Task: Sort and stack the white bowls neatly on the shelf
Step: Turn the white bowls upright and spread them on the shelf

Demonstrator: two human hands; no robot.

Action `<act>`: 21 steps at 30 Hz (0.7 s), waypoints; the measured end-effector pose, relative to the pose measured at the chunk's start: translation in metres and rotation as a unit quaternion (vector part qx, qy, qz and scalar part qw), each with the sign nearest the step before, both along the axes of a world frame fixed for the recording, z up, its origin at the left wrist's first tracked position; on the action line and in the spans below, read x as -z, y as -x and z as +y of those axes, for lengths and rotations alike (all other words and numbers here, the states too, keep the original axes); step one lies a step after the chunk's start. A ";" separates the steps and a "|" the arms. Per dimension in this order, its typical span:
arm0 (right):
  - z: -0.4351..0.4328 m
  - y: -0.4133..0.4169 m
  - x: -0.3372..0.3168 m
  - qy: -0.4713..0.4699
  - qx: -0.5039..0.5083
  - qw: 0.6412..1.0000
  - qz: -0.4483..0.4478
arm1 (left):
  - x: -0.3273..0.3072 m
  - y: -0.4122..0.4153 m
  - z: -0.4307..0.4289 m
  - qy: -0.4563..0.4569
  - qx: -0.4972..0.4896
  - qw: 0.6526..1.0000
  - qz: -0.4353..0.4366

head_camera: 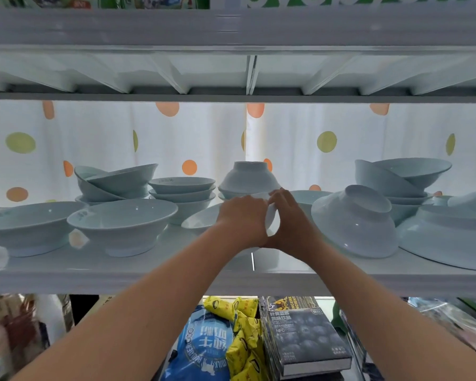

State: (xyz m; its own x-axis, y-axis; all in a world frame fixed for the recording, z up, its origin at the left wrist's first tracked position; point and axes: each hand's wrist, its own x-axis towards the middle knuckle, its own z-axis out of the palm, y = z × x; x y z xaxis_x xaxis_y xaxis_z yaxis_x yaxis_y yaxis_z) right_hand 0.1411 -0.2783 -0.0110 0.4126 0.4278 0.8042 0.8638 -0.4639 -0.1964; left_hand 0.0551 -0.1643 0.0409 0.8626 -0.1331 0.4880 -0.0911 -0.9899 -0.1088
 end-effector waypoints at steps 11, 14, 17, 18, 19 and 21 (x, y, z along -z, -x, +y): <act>0.028 -0.007 0.032 -0.044 0.069 0.996 -0.025 | 0.019 -0.010 0.018 -0.057 0.014 0.998 -0.027; 0.033 -0.009 0.038 -0.054 0.076 0.995 -0.031 | 0.025 -0.012 0.023 -0.072 0.021 0.996 -0.040; 0.034 -0.008 0.042 -0.041 0.077 0.996 -0.017 | 0.028 -0.014 0.029 -0.091 0.028 0.995 -0.039; 0.033 -0.009 0.042 -0.033 0.079 0.996 -0.015 | 0.029 -0.014 0.031 -0.098 0.033 0.994 -0.035; 0.032 -0.010 0.043 -0.026 0.080 0.996 -0.013 | 0.029 -0.014 0.033 -0.100 0.037 0.994 -0.034; 0.030 -0.010 0.043 -0.015 0.082 0.996 -0.010 | 0.030 -0.016 0.035 -0.099 0.045 0.993 -0.035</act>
State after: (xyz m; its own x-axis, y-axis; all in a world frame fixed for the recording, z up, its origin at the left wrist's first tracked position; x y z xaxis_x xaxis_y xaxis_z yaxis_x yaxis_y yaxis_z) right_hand 0.1512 -0.2479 -0.0539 0.4585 0.3312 0.8246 0.7804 -0.5940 -0.1953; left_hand 0.0713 -0.1290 0.0107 0.8074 -0.3070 0.5038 -0.1630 -0.9368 -0.3097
